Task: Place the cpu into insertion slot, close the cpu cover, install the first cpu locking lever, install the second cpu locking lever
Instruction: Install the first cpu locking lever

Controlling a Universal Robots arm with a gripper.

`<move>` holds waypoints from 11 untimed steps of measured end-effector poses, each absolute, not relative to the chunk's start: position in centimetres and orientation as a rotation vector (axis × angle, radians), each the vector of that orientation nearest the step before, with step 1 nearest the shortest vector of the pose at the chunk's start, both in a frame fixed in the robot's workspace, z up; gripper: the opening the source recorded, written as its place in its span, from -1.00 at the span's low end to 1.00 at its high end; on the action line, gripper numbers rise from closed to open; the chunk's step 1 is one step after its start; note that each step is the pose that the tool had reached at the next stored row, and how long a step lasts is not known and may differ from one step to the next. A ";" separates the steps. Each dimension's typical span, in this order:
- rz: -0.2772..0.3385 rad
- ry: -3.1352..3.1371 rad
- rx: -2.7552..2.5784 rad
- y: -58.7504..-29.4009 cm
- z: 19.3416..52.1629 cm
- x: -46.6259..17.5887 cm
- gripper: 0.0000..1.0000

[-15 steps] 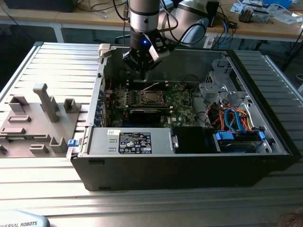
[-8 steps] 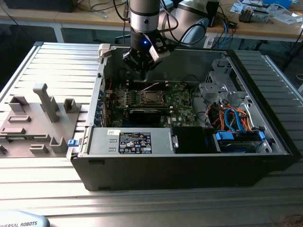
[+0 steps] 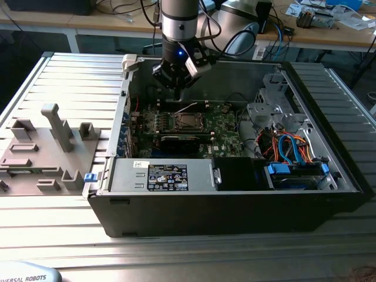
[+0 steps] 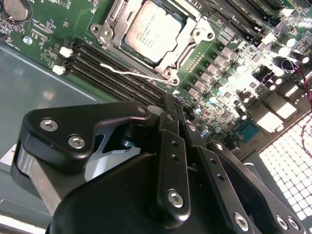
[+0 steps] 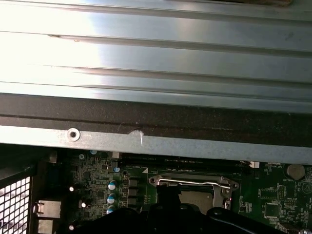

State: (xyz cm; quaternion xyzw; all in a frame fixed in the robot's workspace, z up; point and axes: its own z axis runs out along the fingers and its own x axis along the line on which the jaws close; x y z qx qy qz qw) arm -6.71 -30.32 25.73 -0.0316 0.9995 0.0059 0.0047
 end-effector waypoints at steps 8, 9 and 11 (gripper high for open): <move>0.018 3.131 -0.099 -30.3 25.6 -6.7 -0.79; 0.019 3.130 -0.099 -30.3 25.6 -6.7 -0.79; 0.019 3.131 -0.099 -30.3 25.6 -6.7 -0.79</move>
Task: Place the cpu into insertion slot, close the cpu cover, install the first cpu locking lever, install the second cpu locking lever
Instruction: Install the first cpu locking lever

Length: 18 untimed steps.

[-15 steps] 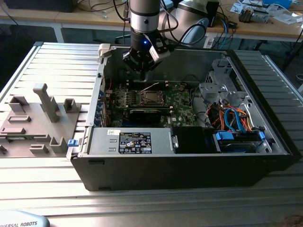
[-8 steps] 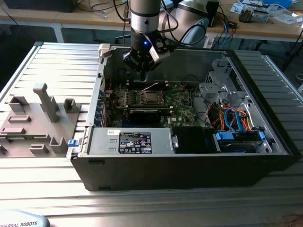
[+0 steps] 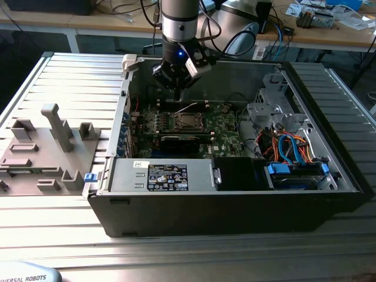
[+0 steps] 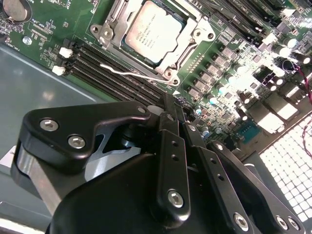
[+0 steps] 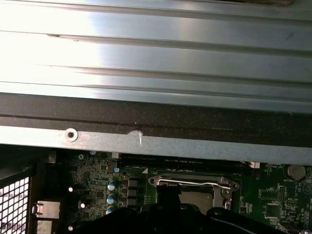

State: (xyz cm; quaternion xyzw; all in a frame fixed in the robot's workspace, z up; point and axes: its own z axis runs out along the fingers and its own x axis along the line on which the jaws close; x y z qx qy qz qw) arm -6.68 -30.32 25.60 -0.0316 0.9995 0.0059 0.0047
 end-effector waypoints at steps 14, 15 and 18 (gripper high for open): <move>0.018 3.131 -0.099 -30.1 25.1 -6.7 -0.79; 0.018 3.131 -0.099 -30.1 25.1 -6.7 -0.79; 0.019 3.131 -0.099 -30.1 25.1 -6.7 -0.79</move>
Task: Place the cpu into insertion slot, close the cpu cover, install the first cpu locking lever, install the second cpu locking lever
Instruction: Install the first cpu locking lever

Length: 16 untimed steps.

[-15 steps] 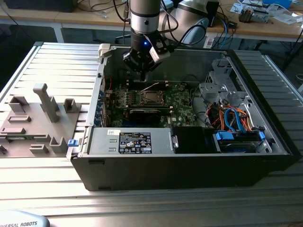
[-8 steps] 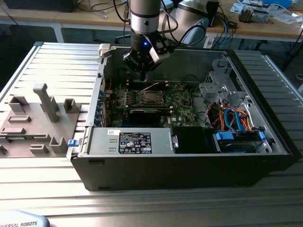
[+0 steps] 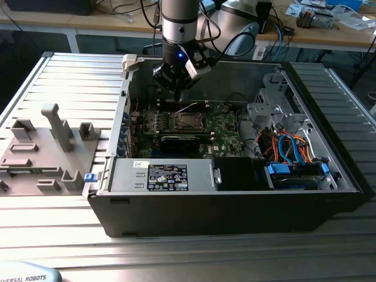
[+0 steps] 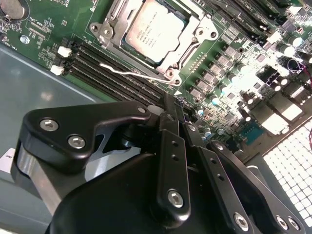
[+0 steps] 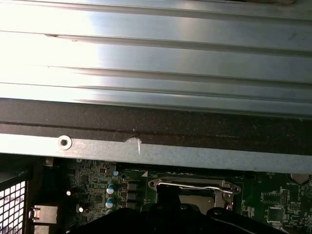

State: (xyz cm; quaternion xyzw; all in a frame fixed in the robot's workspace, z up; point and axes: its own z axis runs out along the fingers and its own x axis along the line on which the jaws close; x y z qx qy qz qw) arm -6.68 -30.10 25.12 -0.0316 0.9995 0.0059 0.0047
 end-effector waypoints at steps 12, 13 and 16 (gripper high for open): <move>0.019 3.131 -0.099 -30.1 24.7 -6.7 -0.79; 0.019 3.131 -0.099 -30.1 24.7 -6.7 -0.79; 0.019 3.131 -0.099 -30.1 24.6 -6.7 -0.79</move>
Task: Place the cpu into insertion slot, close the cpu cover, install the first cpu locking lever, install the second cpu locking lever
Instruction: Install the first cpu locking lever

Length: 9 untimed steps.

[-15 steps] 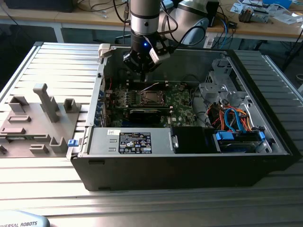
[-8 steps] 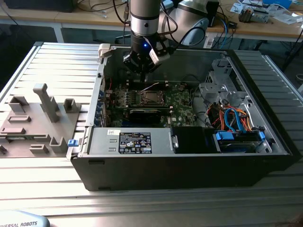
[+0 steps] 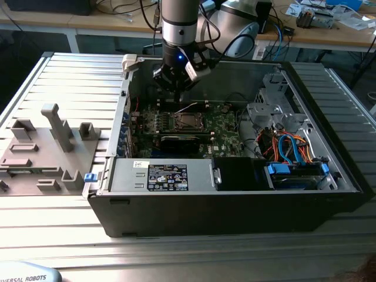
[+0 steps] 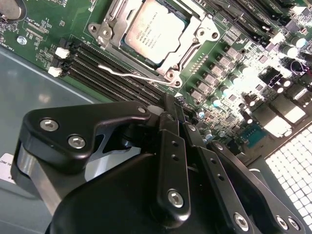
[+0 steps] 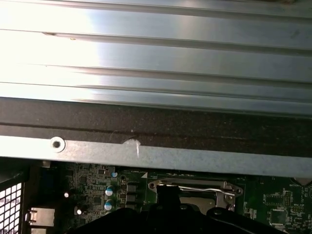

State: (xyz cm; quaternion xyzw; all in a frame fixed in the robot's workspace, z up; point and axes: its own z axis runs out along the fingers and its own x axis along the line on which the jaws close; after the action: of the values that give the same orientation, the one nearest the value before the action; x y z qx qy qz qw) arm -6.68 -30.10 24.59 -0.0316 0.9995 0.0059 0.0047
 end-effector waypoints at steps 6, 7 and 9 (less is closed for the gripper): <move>0.019 3.131 -0.099 -30.1 24.4 -6.7 -0.79; 0.019 3.130 -0.099 -30.1 24.4 -6.7 -0.79; 0.018 3.131 -0.099 -30.1 24.3 -6.7 -0.79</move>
State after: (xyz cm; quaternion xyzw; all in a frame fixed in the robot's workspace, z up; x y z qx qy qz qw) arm -6.68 -30.10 24.33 -0.0316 0.9995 0.0059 0.0047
